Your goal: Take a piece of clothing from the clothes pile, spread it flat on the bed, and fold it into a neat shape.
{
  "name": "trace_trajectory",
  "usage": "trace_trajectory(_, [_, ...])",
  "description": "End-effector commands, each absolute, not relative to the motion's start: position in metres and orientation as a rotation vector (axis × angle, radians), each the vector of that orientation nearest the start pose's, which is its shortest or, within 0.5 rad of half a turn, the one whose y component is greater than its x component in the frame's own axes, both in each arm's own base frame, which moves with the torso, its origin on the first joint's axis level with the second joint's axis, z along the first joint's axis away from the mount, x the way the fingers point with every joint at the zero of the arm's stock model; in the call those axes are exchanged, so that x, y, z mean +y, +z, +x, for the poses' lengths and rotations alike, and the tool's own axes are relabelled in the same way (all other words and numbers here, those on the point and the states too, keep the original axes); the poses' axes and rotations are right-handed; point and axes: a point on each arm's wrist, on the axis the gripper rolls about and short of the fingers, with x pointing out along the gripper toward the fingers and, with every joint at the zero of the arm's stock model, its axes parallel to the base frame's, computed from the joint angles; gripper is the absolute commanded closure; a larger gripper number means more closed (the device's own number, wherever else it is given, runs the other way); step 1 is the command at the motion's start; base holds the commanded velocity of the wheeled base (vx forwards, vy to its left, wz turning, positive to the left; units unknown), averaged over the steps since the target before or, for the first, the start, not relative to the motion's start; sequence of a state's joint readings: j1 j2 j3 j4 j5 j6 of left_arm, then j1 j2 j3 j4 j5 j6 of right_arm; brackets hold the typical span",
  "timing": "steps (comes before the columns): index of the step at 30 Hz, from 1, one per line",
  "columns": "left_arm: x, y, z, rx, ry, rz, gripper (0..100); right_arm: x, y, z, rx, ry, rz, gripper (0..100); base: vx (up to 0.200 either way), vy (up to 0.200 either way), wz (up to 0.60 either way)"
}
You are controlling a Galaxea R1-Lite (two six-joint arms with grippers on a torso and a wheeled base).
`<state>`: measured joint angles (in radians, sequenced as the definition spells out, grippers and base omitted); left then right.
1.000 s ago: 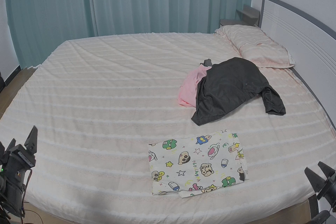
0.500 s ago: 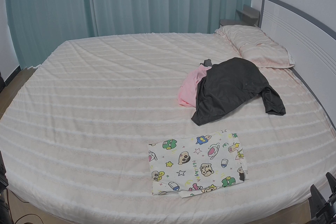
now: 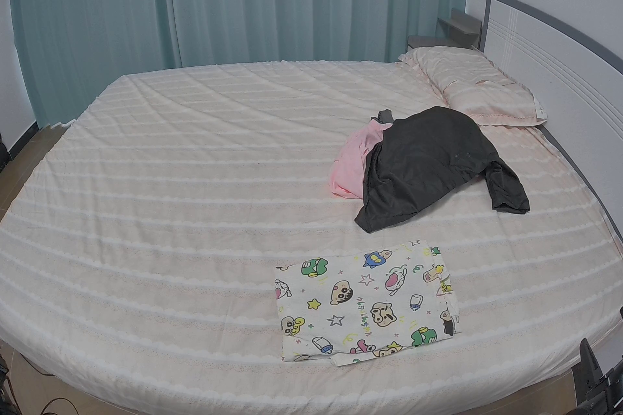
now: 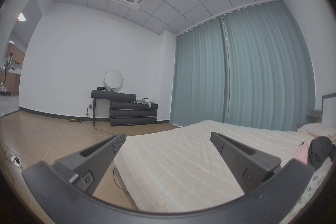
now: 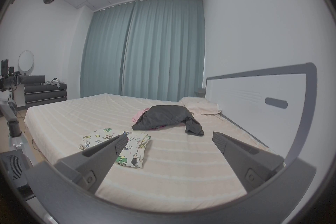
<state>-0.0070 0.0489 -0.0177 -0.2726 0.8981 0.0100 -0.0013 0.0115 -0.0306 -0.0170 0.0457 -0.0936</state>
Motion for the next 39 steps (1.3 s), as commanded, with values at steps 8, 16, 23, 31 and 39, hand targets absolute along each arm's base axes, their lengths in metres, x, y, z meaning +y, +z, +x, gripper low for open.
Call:
trace_trajectory(8, [0.014,0.103,-0.032,-0.273,0.67,-0.087,0,0.005,0.082,-0.025,-0.007,0.203,0.019,0,0.0,0.0,0.0])
trace_trajectory(16, [0.009,0.084,-0.025,-0.08,0.441,0.001,0,0.005,0.083,-0.027,0.009,0.228,0.052,0,0.0,0.0,0.0])
trace_trajectory(23, [0.005,0.083,-0.024,-0.064,0.219,0.061,0,0.0,0.083,-0.025,-0.003,-0.003,-0.138,0,0.0,0.0,0.0])
trace_trajectory(31, [0.001,0.083,-0.023,-0.07,0.045,0.028,0,0.003,0.083,-0.025,-0.031,0.13,-0.199,0,0.0,0.0,0.0])
trace_trajectory(39, [0.0,0.082,-0.023,-0.061,0.013,0.027,0,0.006,0.083,-0.027,0.019,0.291,0.11,0,0.0,0.0,0.0])
